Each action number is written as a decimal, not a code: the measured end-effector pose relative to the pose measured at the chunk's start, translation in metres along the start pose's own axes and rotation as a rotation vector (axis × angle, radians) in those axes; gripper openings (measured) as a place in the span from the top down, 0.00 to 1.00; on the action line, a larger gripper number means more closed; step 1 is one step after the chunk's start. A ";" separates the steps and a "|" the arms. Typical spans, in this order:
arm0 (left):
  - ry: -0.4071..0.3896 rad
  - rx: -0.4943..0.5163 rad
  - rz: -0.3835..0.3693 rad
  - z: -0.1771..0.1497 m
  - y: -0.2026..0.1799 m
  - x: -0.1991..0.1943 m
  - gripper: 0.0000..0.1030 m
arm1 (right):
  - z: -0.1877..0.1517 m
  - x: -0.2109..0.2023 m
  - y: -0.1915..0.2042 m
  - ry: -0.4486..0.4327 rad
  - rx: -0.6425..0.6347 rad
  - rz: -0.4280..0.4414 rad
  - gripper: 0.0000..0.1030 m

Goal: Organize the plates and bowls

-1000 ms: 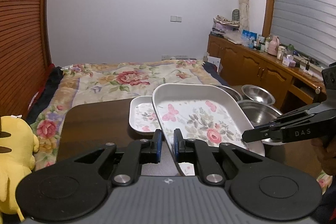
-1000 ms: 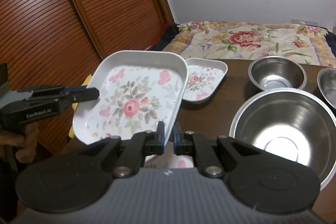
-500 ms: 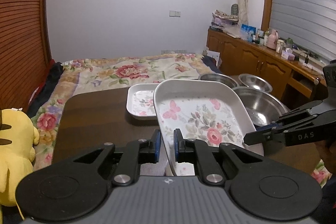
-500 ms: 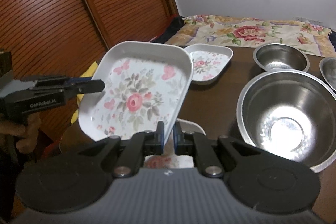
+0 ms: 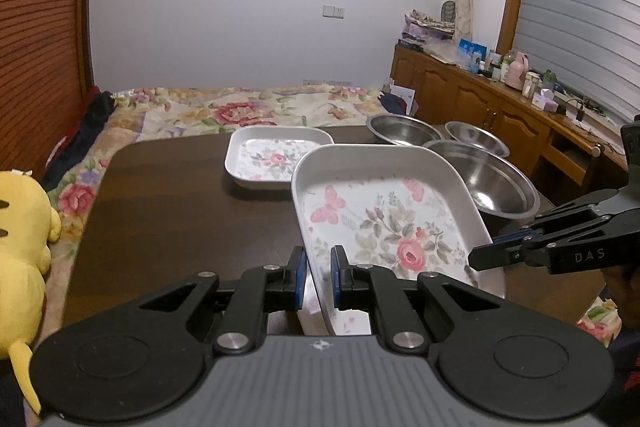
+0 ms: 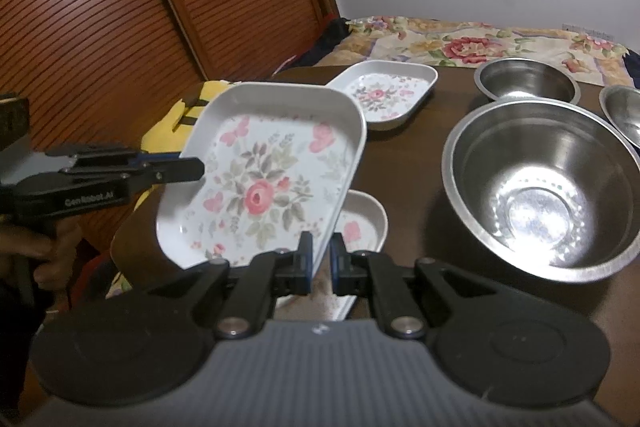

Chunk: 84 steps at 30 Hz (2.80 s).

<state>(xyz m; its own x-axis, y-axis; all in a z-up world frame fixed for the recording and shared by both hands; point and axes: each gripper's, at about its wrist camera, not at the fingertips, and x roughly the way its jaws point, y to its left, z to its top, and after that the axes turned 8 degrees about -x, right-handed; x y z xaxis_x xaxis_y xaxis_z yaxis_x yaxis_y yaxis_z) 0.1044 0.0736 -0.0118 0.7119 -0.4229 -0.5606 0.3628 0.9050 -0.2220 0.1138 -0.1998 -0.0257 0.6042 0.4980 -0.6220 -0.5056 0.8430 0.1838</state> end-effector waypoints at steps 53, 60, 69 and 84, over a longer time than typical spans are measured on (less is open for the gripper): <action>0.057 0.010 0.099 -0.035 0.002 0.033 0.88 | -0.034 0.005 0.017 -0.067 -0.044 -0.114 0.85; 0.022 0.000 0.078 -0.025 0.001 0.020 0.88 | -0.023 -0.010 0.016 -0.110 -0.058 -0.133 0.85; -0.025 0.018 0.070 -0.009 -0.005 0.010 0.83 | 0.001 -0.030 0.008 -0.177 -0.074 -0.149 0.85; -0.092 0.021 0.071 0.062 0.009 0.042 0.61 | 0.068 -0.008 -0.002 -0.205 -0.094 -0.154 0.77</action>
<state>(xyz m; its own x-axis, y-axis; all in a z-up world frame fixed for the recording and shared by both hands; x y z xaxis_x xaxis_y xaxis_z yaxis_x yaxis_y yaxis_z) 0.1744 0.0618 0.0120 0.7880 -0.3609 -0.4988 0.3215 0.9321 -0.1666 0.1520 -0.1919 0.0302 0.7856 0.4042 -0.4684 -0.4474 0.8941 0.0212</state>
